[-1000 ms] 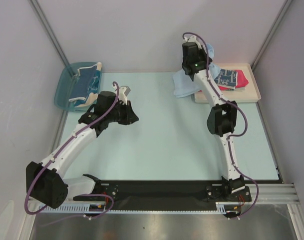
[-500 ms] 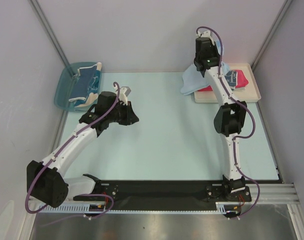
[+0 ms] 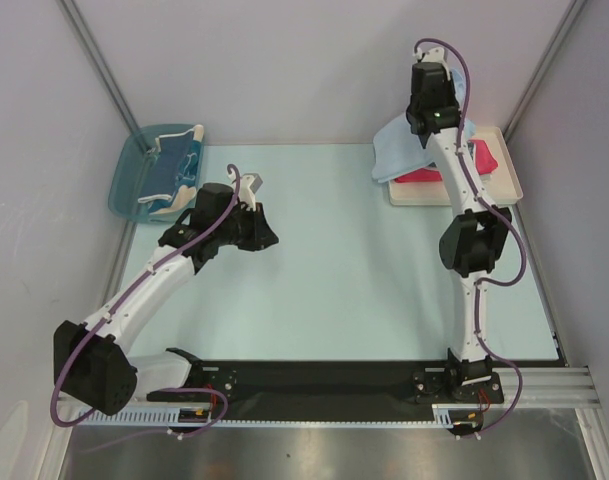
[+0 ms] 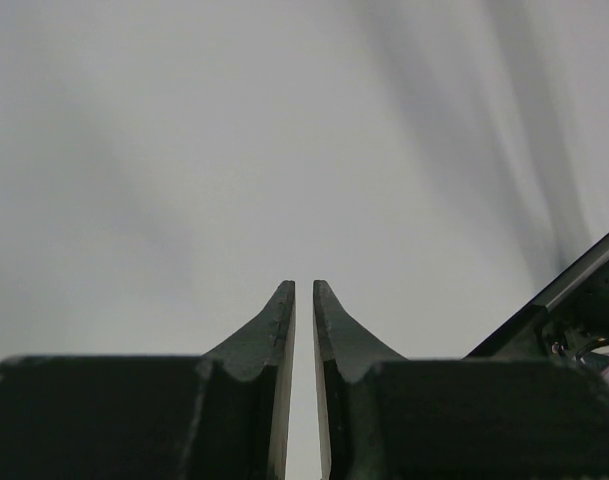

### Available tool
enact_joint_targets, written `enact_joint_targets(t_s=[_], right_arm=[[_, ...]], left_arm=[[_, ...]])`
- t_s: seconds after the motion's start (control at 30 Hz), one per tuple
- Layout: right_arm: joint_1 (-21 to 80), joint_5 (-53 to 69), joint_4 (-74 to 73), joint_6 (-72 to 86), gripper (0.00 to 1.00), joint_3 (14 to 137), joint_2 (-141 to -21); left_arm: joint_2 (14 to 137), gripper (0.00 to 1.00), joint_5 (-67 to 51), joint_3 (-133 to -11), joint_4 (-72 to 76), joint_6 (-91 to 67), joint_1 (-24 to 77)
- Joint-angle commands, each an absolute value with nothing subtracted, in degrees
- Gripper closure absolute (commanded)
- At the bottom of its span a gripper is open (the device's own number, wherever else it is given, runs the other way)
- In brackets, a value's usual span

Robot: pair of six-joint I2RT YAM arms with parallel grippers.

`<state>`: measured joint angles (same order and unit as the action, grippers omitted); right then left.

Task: Fold and stack the towels
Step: Neatly place the folded towel into the bin

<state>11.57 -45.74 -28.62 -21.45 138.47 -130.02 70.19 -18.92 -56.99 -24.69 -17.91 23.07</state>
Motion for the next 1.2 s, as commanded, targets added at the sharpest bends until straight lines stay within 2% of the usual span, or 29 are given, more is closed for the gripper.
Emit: enact_joint_targets(t_s=[0.0, 0.23, 0.53, 0.63, 0.8, 0.87, 0.97, 1.0, 1.1, 1.17], right_arm=[[10.3, -45.4, -27.2, -20.6, 1.00, 138.6, -125.2], [7.6, -43.2, -27.9, -18.2, 1.00, 137.1, -124.3], [1.0, -31.8, -29.3, -10.6, 1.00, 131.9, -125.5], [-2.5, -26.7, -28.2, -7.2, 0.94, 128.4, -127.1], [-7.3, -20.0, -25.2, -1.8, 0.79, 123.7, -129.6], [-9.7, -16.0, -25.7, 1.0, 0.79, 124.1, -131.4], [-11.3, -13.1, -26.9, 2.2, 0.66, 125.6, -133.3], [-11.3, -13.1, -26.9, 2.3, 0.52, 125.7, -133.3], [-11.4, -12.8, -27.1, 3.2, 0.25, 126.7, -133.7], [-11.3, -12.0, -28.6, 4.2, 0.22, 128.2, -133.9]], left_arm=[[70.5, 0.83, -20.6, -57.0, -23.5, -16.9, 22.9], [70.8, 0.83, -20.6, -56.8, -23.5, -16.8, 22.9], [72.2, 0.84, -21.3, -56.9, -23.4, -16.8, 22.9], [72.3, 0.83, -21.3, -56.6, -23.4, -16.8, 22.9], [72.7, 0.83, -21.0, -56.3, -23.3, -16.7, 22.9], [72.8, 0.83, -20.9, -56.2, -23.3, -16.7, 22.9], [73.1, 0.83, -21.0, -56.1, -23.2, -16.8, 22.9], [73.1, 0.83, -21.0, -56.1, -23.0, -16.8, 22.9], [73.1, 0.81, -20.8, -56.2, -22.9, -16.9, 22.9], [73.0, 0.81, -20.6, -56.1, -22.8, -17.1, 22.9]])
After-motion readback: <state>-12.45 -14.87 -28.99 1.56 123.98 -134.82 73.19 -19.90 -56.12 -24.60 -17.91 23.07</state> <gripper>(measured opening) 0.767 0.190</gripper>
